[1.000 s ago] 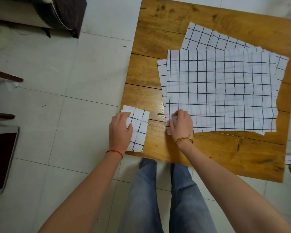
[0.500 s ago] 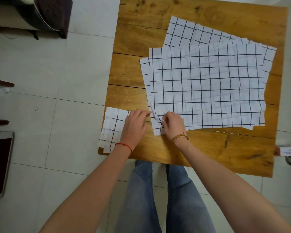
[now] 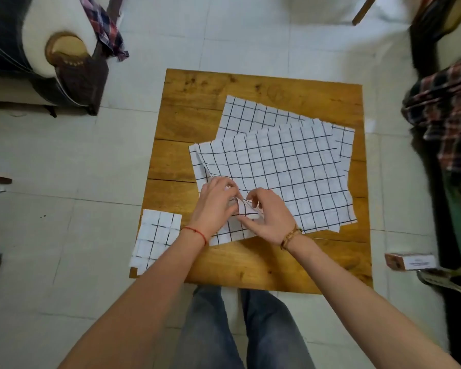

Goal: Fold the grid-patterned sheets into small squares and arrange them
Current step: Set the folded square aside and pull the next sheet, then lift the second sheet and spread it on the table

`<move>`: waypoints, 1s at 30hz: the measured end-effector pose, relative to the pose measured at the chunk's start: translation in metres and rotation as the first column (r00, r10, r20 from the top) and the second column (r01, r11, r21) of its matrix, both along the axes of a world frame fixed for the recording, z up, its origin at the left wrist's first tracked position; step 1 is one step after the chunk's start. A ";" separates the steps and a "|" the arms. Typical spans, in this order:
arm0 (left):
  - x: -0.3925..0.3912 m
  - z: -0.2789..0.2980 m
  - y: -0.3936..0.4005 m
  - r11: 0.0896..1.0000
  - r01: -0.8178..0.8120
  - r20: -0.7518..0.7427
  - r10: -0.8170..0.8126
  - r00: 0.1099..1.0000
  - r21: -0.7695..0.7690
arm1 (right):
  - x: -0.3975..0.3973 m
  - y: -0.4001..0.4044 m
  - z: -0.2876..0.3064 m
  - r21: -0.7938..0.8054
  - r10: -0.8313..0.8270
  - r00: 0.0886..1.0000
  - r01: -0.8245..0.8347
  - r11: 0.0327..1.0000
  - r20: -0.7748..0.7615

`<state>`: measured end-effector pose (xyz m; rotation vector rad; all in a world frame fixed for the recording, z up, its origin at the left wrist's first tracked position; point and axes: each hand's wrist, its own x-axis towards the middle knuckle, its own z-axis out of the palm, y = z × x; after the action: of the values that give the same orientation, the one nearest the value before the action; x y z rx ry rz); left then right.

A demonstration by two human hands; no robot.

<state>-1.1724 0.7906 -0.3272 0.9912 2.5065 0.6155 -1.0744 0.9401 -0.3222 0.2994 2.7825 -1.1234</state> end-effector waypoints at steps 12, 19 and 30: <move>-0.007 0.140 0.068 0.993 0.103 -0.147 -0.094 0.985 0.060 | -0.007 0.070 0.124 0.311 0.100 0.980 -0.042 0.950 -0.174; -0.002 0.199 0.085 0.984 0.119 -0.214 -0.089 0.973 0.131 | -0.005 0.088 0.185 0.313 0.074 0.955 0.020 0.949 -0.286; -0.002 0.256 0.066 0.982 0.029 -0.220 0.013 0.975 0.186 | 0.012 0.133 0.265 0.105 -0.126 0.906 0.183 0.977 -0.403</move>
<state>-1.1742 0.8570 -0.0712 1.1971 2.6722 0.7914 -1.0628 1.0729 -0.0568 0.3482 3.2559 -1.1307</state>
